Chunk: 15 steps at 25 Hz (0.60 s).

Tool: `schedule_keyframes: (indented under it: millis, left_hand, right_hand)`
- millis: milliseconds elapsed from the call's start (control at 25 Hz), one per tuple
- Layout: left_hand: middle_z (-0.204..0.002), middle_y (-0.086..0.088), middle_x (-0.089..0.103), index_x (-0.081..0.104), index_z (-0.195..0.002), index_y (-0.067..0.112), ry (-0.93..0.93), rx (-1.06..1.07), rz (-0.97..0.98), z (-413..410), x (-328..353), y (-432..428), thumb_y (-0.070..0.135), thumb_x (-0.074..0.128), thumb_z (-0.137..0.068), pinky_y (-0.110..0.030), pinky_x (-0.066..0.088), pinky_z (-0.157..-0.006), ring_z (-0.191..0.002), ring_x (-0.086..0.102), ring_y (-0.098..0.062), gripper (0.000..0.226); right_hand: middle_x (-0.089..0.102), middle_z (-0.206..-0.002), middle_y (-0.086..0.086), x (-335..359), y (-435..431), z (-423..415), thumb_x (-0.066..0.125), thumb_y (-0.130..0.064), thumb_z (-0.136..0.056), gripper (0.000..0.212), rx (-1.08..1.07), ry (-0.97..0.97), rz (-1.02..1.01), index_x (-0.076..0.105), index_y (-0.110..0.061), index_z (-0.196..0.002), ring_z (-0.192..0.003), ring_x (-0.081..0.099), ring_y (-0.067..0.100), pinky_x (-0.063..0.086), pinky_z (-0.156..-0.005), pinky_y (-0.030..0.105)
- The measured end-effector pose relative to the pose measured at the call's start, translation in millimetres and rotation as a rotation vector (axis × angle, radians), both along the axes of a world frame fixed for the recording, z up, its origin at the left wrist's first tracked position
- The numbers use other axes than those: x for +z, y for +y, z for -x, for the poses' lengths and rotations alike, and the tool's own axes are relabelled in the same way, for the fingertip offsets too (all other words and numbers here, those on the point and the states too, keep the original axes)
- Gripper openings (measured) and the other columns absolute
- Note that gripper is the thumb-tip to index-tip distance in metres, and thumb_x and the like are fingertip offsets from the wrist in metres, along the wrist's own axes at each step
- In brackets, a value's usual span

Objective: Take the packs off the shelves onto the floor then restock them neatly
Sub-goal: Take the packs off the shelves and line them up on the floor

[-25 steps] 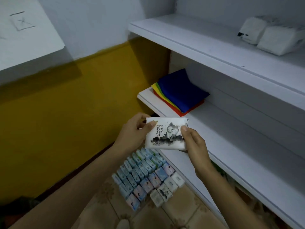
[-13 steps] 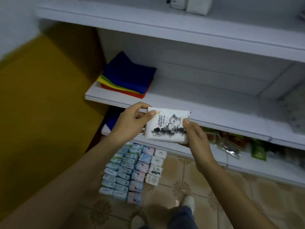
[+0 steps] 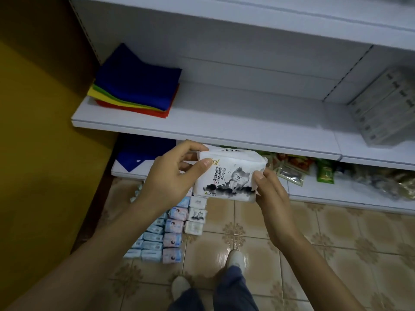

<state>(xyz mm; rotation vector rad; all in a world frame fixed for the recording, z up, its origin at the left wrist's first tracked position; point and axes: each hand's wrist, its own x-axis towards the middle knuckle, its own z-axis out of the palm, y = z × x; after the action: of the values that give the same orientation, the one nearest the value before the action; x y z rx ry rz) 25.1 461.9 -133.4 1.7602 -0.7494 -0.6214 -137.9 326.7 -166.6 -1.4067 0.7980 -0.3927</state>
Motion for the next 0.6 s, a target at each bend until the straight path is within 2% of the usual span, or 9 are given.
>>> schedule_keyframes:
  millis: [120,200,240,320,440,520,560,600]
  left_hand:
    - [-0.104,0.006,0.069,0.063,-0.103,0.024,0.01,0.028,-0.069,1,-38,4,0.027,0.065,-0.089,-0.026,0.057,-0.08,-0.096,0.066,-0.003,0.014]
    - [-0.102,0.013,0.068,0.063,-0.101,0.025,0.015,0.038,-0.172,8,-80,8,0.025,0.065,-0.089,-0.016,0.054,-0.079,-0.095,0.064,0.005,0.011]
    - [-0.102,0.02,0.066,0.063,-0.098,0.027,0.047,0.03,-0.207,14,-103,11,0.024,0.065,-0.089,-0.01,0.05,-0.079,-0.094,0.061,0.011,0.01]
    - [-0.102,0.027,0.062,0.061,-0.093,0.032,0.12,0.026,-0.257,28,-154,19,0.02,0.066,-0.089,-0.003,0.045,-0.079,-0.093,0.057,0.02,0.015]
    - [-0.103,0.016,0.065,0.057,-0.093,0.036,0.228,0.055,-0.348,52,-244,35,0.02,0.068,-0.088,-0.007,0.046,-0.082,-0.098,0.06,0.008,0.021]
    - [-0.102,0.018,0.064,0.053,-0.097,0.038,0.311,0.082,-0.409,71,-302,46,0.039,0.066,-0.084,-0.012,0.049,-0.079,-0.098,0.061,0.003,0.018]
    - [-0.102,0.02,0.063,0.052,-0.1,0.039,0.356,0.104,-0.433,80,-333,52,0.045,0.065,-0.08,-0.016,0.05,-0.077,-0.097,0.061,0.005,0.025]
    - [-0.103,0.02,0.062,0.05,-0.103,0.037,0.416,0.143,-0.457,89,-363,56,0.043,0.07,-0.078,-0.018,0.051,-0.076,-0.095,0.061,0.006,0.032]
  right_hand:
    - [0.064,-0.123,-0.008,-29,-2,-5,0.054,-0.066,-0.076,0.058,0.062,0.101,-0.064,0.06,-0.031,-0.122,-0.116,0.058,0.013,0.044,-0.101,0.043]
    - [0.063,-0.124,-0.009,-63,-1,-4,0.047,-0.078,-0.077,0.066,0.106,0.233,-0.127,0.058,-0.034,-0.125,-0.116,0.058,0.011,0.047,-0.099,0.043]
    - [0.066,-0.119,-0.008,-81,0,-3,0.044,-0.077,-0.08,0.062,0.13,0.294,-0.166,0.06,-0.034,-0.122,-0.111,0.06,0.012,0.05,-0.095,0.042]
    - [0.071,-0.105,-0.003,-123,2,0,0.049,-0.06,-0.087,0.042,0.155,0.43,-0.285,0.063,-0.03,-0.112,-0.096,0.066,0.016,0.053,-0.085,0.037]
    - [0.072,-0.094,0.006,-207,11,9,0.061,-0.037,-0.09,0.016,0.167,0.571,-0.41,0.067,-0.025,-0.099,-0.078,0.068,0.016,0.053,-0.071,0.03]
    - [0.071,-0.088,0.003,-269,20,19,0.061,-0.025,-0.093,0.01,0.155,0.628,-0.413,0.067,-0.02,-0.099,-0.071,0.066,0.009,0.052,-0.062,0.021]
    - [0.07,-0.089,0.0,-303,25,23,0.06,-0.021,-0.093,0.013,0.16,0.664,-0.419,0.065,-0.018,-0.104,-0.073,0.065,0.009,0.05,-0.062,0.02]
    - [0.069,-0.091,-0.001,-337,28,27,0.061,-0.018,-0.093,0.016,0.166,0.711,-0.431,0.064,-0.017,-0.108,-0.076,0.065,0.01,0.05,-0.062,0.02]
